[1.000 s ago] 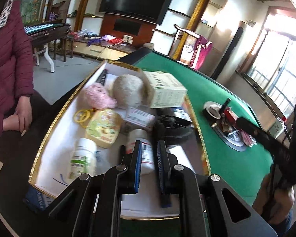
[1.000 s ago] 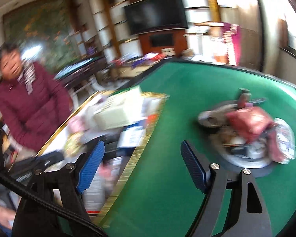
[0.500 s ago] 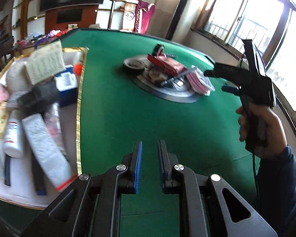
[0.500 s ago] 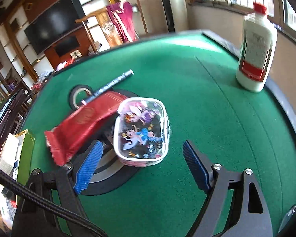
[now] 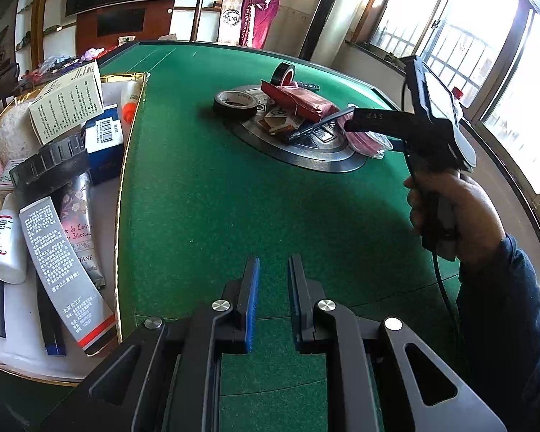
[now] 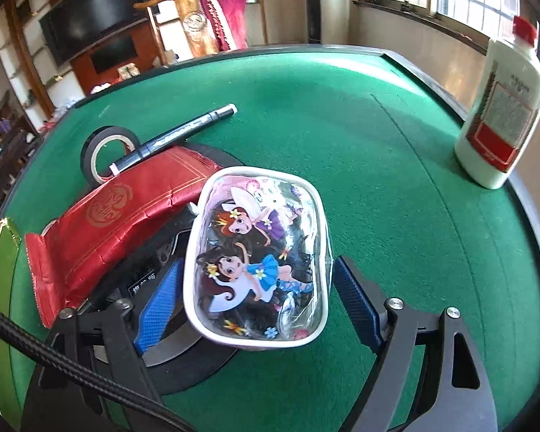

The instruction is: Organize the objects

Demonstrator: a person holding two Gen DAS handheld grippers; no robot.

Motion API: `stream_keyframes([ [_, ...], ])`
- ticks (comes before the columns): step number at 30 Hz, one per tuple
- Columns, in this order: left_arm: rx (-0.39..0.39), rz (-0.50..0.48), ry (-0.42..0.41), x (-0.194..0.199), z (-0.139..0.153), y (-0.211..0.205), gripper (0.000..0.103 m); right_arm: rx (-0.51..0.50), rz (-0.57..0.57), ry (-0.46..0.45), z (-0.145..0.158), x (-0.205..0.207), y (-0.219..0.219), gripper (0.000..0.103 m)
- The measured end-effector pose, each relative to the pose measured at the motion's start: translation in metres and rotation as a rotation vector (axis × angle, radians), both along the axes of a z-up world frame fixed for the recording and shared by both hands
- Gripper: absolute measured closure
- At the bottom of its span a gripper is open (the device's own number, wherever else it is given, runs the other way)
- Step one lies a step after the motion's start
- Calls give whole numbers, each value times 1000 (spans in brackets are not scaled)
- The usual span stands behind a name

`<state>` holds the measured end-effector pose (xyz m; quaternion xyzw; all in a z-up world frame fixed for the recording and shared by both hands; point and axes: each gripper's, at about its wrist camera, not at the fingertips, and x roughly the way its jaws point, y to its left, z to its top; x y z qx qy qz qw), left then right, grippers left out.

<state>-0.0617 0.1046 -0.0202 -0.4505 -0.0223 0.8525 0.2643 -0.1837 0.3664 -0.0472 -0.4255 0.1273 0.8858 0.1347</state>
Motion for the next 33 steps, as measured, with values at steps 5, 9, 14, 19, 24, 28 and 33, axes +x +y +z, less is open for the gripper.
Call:
stream_keyframes([
  [5,2,34,-6,-18,16,1,90,-105,-28,47,7,20,18,26],
  [9,-48,51,-17,-50,40,12,71,-105,-16,100,25,42,26,26],
  [14,-84,99,-62,-112,56,32,62,-119,2,182,43,74,41,26],
  [19,-107,152,-192,-171,33,52,60,-179,15,226,47,75,44,25],
  [24,-134,188,-182,-191,17,65,60,-216,49,232,49,77,41,25],
  [28,-147,194,-193,-204,6,73,60,-238,61,234,49,75,39,25],
  [33,-182,197,-158,-215,1,84,60,-243,65,234,49,72,36,25],
])
